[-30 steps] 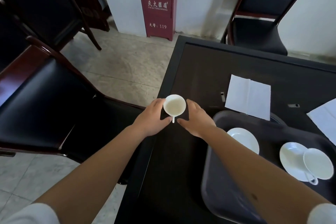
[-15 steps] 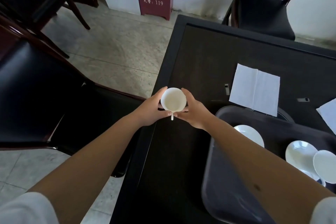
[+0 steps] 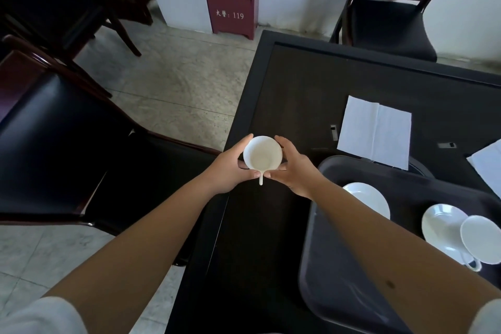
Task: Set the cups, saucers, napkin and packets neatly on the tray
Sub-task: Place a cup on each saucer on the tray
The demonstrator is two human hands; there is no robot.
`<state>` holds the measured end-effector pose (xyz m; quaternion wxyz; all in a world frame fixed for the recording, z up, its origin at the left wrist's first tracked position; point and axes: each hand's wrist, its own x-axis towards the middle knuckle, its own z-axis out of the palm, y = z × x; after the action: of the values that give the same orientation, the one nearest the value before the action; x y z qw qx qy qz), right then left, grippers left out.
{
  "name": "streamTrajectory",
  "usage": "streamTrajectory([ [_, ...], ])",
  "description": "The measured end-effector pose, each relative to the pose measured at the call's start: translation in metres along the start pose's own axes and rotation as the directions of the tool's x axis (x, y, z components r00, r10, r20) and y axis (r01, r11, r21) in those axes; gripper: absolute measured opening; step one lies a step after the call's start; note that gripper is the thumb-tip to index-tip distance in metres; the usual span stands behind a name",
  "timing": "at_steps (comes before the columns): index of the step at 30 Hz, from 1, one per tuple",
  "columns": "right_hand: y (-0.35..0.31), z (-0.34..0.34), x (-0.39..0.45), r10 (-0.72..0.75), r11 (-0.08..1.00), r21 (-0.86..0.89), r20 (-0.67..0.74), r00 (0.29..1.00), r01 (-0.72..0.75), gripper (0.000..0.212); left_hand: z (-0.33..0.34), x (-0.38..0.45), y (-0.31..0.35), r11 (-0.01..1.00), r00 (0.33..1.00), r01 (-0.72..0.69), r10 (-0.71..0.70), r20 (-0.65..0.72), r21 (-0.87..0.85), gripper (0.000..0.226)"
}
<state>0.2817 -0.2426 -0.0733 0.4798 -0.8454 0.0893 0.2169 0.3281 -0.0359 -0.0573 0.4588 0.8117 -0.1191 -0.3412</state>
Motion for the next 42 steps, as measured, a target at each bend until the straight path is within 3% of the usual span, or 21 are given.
streamTrajectory([
  [15,0.016,-0.053,-0.14,-0.06,0.998,-0.025,-0.134,0.989,0.058,0.084,0.084,-0.072,0.079,0.997,0.997,-0.077,0.077,0.013,-0.006,0.094],
  [25,0.042,-0.099,-0.222,0.01,1.0,0.005,-0.205,0.979,-0.009,0.081,0.142,-0.092,0.139,0.983,0.976,-0.177,0.169,0.137,0.048,0.088],
  [31,0.054,-0.123,-0.239,-0.011,0.999,-0.04,-0.209,0.978,0.003,0.081,0.166,-0.088,0.159,0.979,0.971,-0.203,0.197,0.137,0.029,0.086],
  [38,0.074,-0.141,-0.235,-0.026,0.999,-0.025,-0.195,0.98,0.022,0.078,0.189,-0.066,0.165,0.977,0.97,-0.212,0.21,0.122,0.001,0.067],
  [42,0.09,-0.142,-0.224,0.03,1.0,0.01,-0.165,0.986,-0.029,0.082,0.198,-0.049,0.157,0.988,0.979,-0.153,0.153,0.136,-0.005,0.067],
])
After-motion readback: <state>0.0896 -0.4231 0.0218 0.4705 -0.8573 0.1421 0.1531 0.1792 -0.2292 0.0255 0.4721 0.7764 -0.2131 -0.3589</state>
